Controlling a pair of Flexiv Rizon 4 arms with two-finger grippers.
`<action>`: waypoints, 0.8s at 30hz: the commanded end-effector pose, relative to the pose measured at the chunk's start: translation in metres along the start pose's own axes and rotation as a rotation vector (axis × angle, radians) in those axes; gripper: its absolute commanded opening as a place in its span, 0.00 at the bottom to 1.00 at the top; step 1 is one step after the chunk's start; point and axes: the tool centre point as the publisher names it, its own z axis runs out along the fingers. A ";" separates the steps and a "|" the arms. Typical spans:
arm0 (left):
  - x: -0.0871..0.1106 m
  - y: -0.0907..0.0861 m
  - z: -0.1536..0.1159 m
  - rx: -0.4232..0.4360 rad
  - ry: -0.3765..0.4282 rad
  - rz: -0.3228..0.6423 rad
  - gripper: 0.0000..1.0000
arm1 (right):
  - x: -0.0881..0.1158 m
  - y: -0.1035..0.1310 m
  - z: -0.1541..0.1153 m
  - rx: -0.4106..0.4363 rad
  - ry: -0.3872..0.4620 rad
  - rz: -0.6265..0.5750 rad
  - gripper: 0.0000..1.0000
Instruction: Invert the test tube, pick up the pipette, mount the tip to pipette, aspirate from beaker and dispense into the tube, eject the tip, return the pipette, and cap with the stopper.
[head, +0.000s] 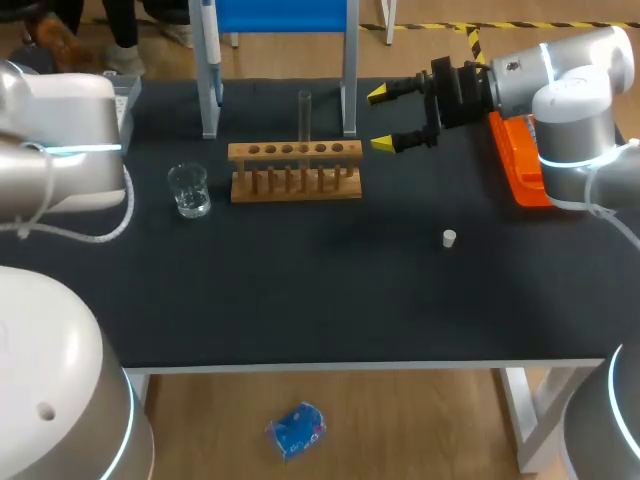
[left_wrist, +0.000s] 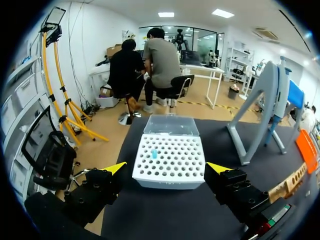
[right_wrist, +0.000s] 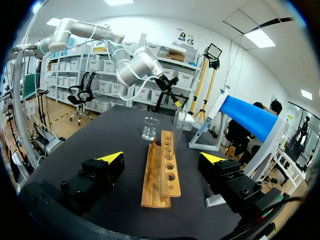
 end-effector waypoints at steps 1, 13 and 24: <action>-0.001 -0.006 0.023 -0.019 -0.008 -0.001 1.00 | 0.000 0.000 0.000 0.001 0.001 -0.001 1.00; -0.009 -0.005 0.054 -0.060 -0.019 -0.018 1.00 | 0.000 0.000 0.000 0.001 0.001 -0.001 1.00; -0.024 -0.014 0.066 -0.043 -0.050 -0.062 1.00 | 0.000 0.000 0.000 0.001 0.001 -0.001 1.00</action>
